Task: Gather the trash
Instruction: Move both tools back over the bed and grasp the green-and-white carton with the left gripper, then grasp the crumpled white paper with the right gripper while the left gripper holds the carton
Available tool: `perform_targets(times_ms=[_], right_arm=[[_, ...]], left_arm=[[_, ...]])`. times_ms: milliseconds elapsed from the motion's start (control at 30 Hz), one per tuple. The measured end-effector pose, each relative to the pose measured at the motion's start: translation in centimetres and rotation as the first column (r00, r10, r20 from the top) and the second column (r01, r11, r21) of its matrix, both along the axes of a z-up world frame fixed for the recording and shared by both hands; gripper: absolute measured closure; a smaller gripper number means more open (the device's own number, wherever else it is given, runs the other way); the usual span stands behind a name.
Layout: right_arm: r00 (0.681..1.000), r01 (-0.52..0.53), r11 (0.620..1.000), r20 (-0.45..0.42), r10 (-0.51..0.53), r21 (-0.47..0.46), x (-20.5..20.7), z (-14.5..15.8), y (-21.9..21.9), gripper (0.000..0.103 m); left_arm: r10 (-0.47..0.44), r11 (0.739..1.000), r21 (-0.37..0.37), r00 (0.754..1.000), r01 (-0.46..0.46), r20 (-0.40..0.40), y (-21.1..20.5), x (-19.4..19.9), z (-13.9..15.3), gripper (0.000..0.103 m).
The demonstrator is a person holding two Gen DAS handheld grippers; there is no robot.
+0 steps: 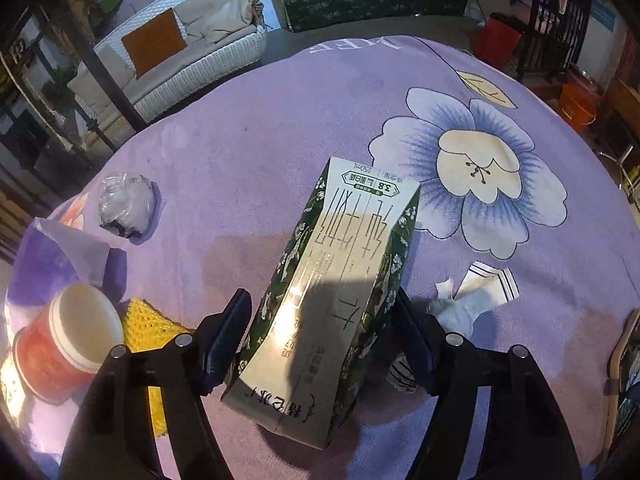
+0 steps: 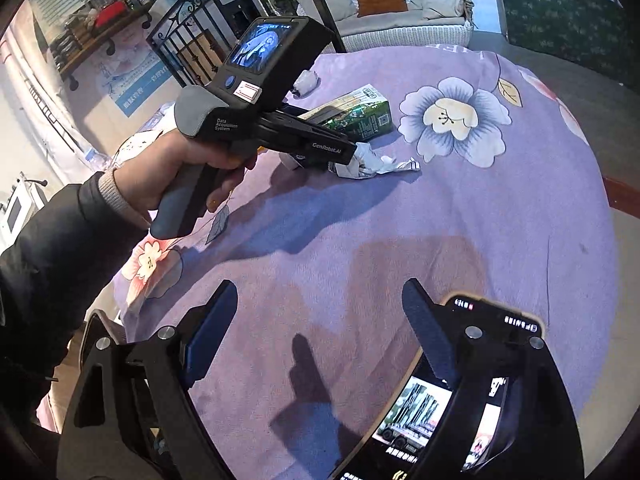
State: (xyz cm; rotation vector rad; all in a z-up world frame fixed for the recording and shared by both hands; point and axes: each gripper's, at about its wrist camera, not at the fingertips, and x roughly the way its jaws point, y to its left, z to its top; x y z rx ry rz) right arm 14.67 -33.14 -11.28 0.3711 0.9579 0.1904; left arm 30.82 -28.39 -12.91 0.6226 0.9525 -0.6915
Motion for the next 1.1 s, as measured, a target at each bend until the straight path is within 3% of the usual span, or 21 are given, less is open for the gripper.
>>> perform_targets(times_ms=[133,200,333,467,633,767,967,1100], right_arm=[[1.000,-0.019,0.999,-0.003,0.019,-0.040,1.4,0.2,0.0,0.019],[0.999,-0.041,0.998,-0.008,0.040,-0.053,2.3,0.2,-0.1,0.019],[0.997,-0.079,0.991,-0.017,0.077,-0.110,4.7,0.2,-0.3,0.019],[0.990,-0.135,0.978,-0.052,0.128,-0.161,7.6,-0.3,-0.7,0.019],[0.970,-0.238,0.934,-0.117,0.214,-0.267,11.2,-1.6,0.0,0.019],[0.950,-0.310,0.884,-0.153,0.273,-0.350,13.8,-2.7,0.9,0.019],[0.928,-0.367,0.850,-0.205,0.310,-0.377,16.3,-4.9,1.6,0.038],[0.921,-0.387,0.850,-0.192,0.339,-0.357,15.9,-4.9,1.8,0.058]], left_arm=[[0.014,0.999,-0.040,1.000,-0.013,0.018,1.2,-0.9,0.8,0.053],[0.045,0.994,-0.100,0.999,-0.046,-0.010,2.5,-1.3,1.5,0.053],[0.092,0.985,-0.147,0.996,-0.094,-0.022,4.2,-1.9,1.6,0.053],[0.149,0.961,-0.227,0.987,-0.160,-0.064,6.7,-2.7,2.4,0.053],[0.183,0.941,-0.288,0.983,-0.176,-0.002,9.5,-6.0,4.2,0.053],[0.217,0.922,-0.327,0.976,-0.207,-0.007,11.7,-7.9,5.0,0.053],[0.254,0.902,-0.354,0.967,-0.246,-0.027,13.9,-9.6,5.3,0.053],[0.282,0.891,-0.361,0.959,-0.276,-0.036,15.2,-10.2,5.0,0.053]])
